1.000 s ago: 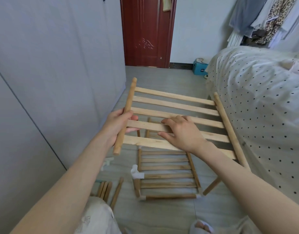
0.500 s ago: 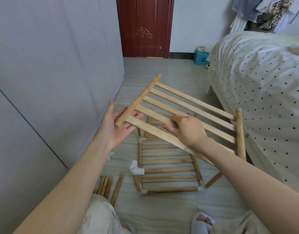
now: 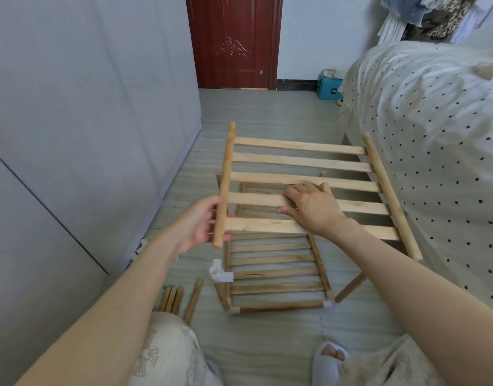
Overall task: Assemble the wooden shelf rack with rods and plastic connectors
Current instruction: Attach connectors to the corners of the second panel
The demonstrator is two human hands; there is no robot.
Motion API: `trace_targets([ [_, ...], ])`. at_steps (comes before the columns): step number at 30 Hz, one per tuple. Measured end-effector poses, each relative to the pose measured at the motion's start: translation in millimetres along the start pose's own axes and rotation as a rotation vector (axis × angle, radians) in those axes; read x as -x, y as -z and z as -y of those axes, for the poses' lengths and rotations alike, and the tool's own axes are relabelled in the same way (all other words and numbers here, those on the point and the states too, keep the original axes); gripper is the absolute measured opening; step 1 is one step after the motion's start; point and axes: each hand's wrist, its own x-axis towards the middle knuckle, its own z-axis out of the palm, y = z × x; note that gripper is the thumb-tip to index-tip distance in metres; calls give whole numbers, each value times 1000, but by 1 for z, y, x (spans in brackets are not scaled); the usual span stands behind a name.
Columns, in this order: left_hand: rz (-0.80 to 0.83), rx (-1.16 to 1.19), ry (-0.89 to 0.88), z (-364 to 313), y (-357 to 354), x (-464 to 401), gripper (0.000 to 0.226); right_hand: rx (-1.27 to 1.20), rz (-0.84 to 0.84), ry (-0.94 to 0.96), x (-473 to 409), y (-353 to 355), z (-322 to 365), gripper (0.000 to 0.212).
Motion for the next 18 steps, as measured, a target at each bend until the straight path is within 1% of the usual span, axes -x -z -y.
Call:
trace_targets([
  [2, -95, -132, 15, 7, -10, -4, 34, 44, 3, 59, 1, -1, 1, 46],
  [4, -212, -180, -74, 14, -19, -11, 32, 72, -13, 96, 0, -1, 2, 48],
  [5, -263, -167, -129, 17, -22, -16, 29, 70, -19, 94, 0, 0, 4, 49],
  [8, -362, -89, -218, 21, -27, -26, 26, -75, 7, 13, 3, 0, 6, 45],
  [10, -394, -113, -236, 23, -31, -32, 24, -181, 51, -41, 6, 2, 8, 43],
  [11, -406, -126, -233, 25, -32, -34, 25, -221, 39, -62, 8, 3, 8, 42],
  [12, -416, -131, -221, 27, -33, -37, 26, -254, -10, -85, 11, 4, 9, 38],
  [14, -432, -127, -178, 29, -34, -42, 31, -339, -155, -179, 16, 7, 14, 28],
  [15, -443, -124, -155, 30, -34, -44, 33, -387, -184, -265, 19, 8, 17, 32],
  [16, -455, -119, -136, 31, -34, -46, 34, -436, -151, -370, 21, 9, 21, 40],
  [17, -461, -109, -122, 31, -34, -49, 34, -503, -65, -484, 23, 10, 26, 48],
  [18, -463, -87, -113, 31, -35, -52, 34, -612, 59, -597, 26, 9, 29, 54],
])
